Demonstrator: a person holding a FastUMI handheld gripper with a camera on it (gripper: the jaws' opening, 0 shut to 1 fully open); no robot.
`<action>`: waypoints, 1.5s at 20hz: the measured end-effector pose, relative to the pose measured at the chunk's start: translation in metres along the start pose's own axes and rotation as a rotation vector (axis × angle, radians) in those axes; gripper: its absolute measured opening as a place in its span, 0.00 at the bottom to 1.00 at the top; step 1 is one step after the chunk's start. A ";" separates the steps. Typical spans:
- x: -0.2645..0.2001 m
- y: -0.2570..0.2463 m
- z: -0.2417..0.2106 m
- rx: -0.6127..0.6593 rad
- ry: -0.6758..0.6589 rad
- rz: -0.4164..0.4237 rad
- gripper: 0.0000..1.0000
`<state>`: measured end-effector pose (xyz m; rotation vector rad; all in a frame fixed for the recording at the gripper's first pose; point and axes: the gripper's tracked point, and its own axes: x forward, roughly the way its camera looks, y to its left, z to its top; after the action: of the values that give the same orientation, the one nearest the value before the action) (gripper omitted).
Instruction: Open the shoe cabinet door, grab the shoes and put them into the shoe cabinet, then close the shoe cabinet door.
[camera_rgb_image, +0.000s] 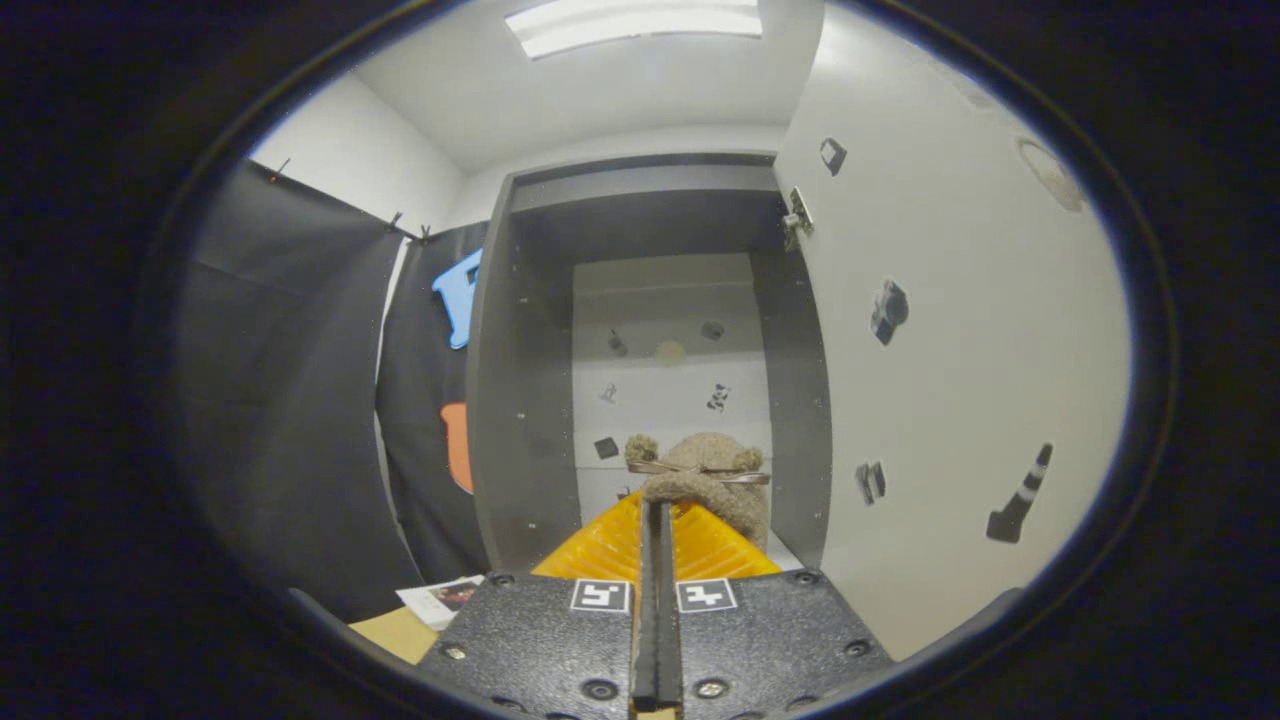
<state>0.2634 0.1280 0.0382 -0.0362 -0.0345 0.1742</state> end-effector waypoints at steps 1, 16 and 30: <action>0.011 0.000 0.007 -0.004 0.006 -0.003 0.04; 0.186 -0.026 -0.036 -0.257 0.058 -0.109 0.04; 0.250 -0.067 -0.175 -0.330 0.315 -0.099 0.04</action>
<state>0.5276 0.0995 -0.1264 -0.3902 0.2489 0.0608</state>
